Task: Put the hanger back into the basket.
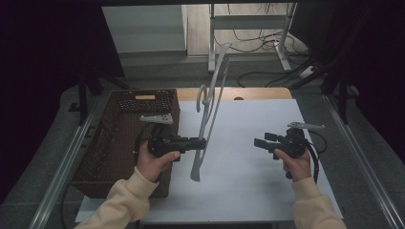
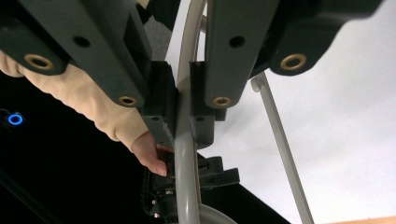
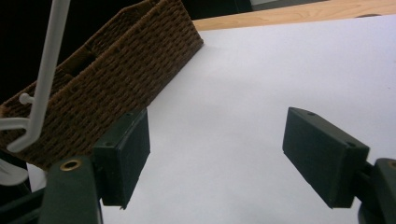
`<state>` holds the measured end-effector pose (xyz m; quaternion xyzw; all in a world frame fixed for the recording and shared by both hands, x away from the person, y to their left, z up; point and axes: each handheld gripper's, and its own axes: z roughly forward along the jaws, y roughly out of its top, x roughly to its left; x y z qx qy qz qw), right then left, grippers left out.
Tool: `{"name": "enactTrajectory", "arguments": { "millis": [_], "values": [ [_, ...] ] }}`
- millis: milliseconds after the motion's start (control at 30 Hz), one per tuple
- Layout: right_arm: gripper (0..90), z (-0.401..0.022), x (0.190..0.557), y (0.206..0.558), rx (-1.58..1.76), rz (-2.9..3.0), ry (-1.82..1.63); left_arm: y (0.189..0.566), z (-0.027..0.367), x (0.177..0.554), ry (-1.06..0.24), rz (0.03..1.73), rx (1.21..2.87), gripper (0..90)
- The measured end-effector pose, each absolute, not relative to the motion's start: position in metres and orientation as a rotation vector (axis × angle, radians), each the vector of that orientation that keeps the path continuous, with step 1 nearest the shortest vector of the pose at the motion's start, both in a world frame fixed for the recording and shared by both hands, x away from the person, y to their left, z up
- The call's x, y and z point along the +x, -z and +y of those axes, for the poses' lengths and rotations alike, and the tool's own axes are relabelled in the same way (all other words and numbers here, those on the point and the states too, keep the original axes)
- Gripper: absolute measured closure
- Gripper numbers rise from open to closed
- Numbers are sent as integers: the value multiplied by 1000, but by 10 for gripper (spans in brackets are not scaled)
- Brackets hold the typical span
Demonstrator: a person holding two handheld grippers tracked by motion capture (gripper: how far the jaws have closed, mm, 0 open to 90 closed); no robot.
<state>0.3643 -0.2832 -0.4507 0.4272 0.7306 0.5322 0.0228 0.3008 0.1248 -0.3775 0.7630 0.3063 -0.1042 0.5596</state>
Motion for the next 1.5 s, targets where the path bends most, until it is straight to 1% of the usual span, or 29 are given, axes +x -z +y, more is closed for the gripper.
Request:
{"name": "enactTrajectory", "arguments": {
  "millis": [200,367,700,933,1200,1500],
  "values": [
    [230,-287,364,453,1324,2269,-1621,373,138,306,286,701,1827,820],
    [226,-290,363,452,1343,2261,-1616,367,149,309,284,701,1842,820],
    [224,-294,364,455,1366,2256,-1595,346,182,308,230,699,1867,820],
    [220,-295,362,457,1350,2255,-1539,331,214,310,204,713,1894,820],
    [205,-297,358,461,1323,2255,-1484,324,244,306,173,753,1907,820],
    [200,-299,355,461,1324,2262,-1470,328,274,301,155,778,1944,820]
  ]
}}
